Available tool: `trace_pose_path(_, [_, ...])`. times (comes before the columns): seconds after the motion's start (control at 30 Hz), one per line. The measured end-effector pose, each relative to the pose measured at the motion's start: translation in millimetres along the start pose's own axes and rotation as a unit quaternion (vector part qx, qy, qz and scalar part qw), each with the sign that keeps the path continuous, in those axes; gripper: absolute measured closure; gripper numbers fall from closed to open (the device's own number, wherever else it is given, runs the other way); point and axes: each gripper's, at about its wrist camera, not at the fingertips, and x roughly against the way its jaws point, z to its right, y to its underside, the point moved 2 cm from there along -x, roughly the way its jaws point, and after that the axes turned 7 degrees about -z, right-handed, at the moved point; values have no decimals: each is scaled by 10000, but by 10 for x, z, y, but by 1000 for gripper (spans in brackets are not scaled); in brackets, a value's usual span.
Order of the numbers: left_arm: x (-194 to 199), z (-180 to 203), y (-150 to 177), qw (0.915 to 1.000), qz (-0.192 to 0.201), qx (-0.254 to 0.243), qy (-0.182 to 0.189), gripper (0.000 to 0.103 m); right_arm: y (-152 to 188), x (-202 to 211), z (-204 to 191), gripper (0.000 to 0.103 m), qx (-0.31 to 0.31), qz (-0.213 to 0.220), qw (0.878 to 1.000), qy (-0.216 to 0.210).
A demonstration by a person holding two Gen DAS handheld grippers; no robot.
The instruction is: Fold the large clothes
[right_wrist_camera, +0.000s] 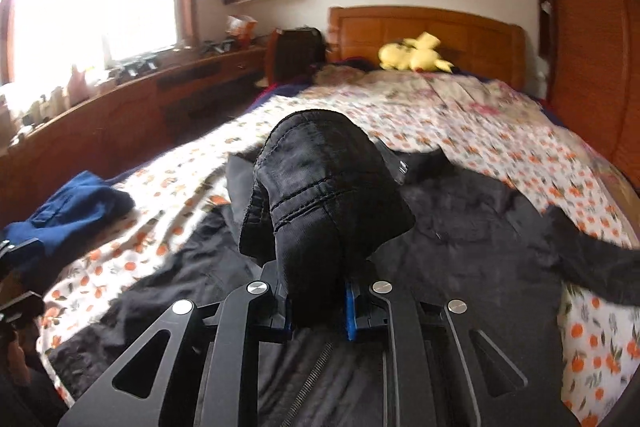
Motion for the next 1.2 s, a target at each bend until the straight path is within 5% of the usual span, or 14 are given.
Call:
trace_pose_path(0.17, [-59, 56, -22, 10000, -24, -33, 59, 11, 304, -130, 168, 78, -142, -315, 9993, 170])
trace_pose_path(0.3, [-86, 82, -26, 9999, -23, -16, 107, 11, 487, -107, 271, 53, -291, -350, 9989, 112])
trace_pose_path(0.6, [-156, 280, -63, 9996, -18, -82, 287, 11, 602, 132, 423, 47, 106, -366, 9988, 321])
trace_pose_path(0.83, [-259, 428, -72, 9993, -77, -130, 351, 11, 267, 81, 592, 45, 81, -355, 9989, 285])
trace_pose_path(1.2, [-394, 586, -54, 9987, -196, -239, 397, 11, -41, -576, 585, 36, -175, -1390, 9898, -261])
